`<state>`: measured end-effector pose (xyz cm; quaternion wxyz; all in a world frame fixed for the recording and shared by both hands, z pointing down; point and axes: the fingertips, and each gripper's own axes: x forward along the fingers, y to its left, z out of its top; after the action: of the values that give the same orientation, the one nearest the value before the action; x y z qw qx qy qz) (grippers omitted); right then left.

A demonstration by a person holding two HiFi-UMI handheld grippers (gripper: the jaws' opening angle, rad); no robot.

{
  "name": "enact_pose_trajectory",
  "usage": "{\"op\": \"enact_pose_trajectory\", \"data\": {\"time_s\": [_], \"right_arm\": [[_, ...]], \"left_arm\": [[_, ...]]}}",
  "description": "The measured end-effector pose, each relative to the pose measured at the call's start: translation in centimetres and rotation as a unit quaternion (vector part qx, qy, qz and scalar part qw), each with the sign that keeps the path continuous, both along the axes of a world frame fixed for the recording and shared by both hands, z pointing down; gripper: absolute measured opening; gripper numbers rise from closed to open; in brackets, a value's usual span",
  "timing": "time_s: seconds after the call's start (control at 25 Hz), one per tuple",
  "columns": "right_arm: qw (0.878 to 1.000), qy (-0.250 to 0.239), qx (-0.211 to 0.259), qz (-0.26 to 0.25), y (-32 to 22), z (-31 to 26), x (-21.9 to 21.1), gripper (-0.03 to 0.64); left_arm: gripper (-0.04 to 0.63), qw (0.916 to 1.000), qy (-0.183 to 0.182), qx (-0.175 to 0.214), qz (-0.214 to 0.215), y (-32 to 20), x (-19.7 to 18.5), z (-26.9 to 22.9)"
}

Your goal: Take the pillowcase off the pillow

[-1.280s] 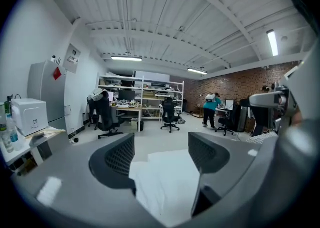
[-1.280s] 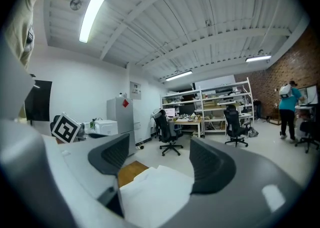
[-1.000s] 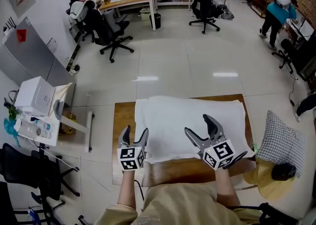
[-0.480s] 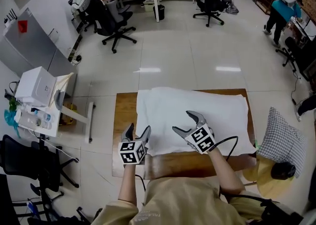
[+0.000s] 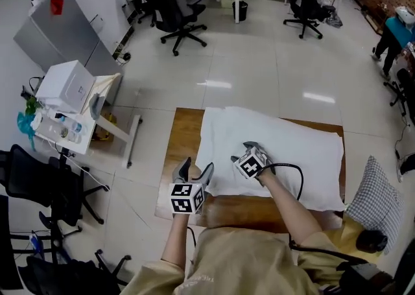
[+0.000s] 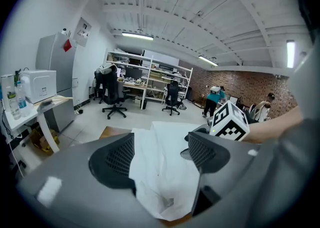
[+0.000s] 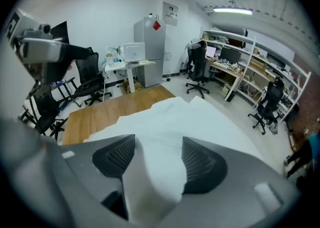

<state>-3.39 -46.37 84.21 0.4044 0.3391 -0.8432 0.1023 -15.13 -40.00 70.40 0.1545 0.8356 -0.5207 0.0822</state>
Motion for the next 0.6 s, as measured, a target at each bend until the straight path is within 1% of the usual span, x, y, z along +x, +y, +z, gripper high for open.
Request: {"op": "enact_pose_trajectory", "data": {"time_s": [0.12,0.2,0.28,0.36,0.48,0.6], "right_arm": [[0.999,0.035,-0.002,0.009,-1.7,2.8,0.5,0.262],[0.999,0.052,0.007,0.011,-2.3,4.1,0.9,0.185],[0.998,0.058,0.028,0.016,-2.2,3.8,0.8,0.13],[0.998,0.04,0.042,0.023,-1.8,2.5,0.6,0.075],[0.998,0.005,0.045,0.039,-1.7,1.2,0.6,0.015],[0.998,-0.021,0.048,0.043,-1.5,-0.4,0.7,0.008]], "left_arm": [[0.341,0.9999,0.003,0.001,-0.011,-0.3,-0.9,0.3],[0.341,0.9998,0.005,0.0,-0.018,-0.4,-1.6,0.7],[0.341,0.9997,0.007,0.0,-0.024,-0.3,-2.2,1.0],[0.341,0.9996,0.009,0.0,-0.029,-0.2,-2.6,1.2],[0.341,0.9994,0.009,-0.001,-0.032,-0.7,-3.1,1.5],[0.341,0.9995,0.011,-0.005,-0.031,-1.1,-3.1,1.8]]}}
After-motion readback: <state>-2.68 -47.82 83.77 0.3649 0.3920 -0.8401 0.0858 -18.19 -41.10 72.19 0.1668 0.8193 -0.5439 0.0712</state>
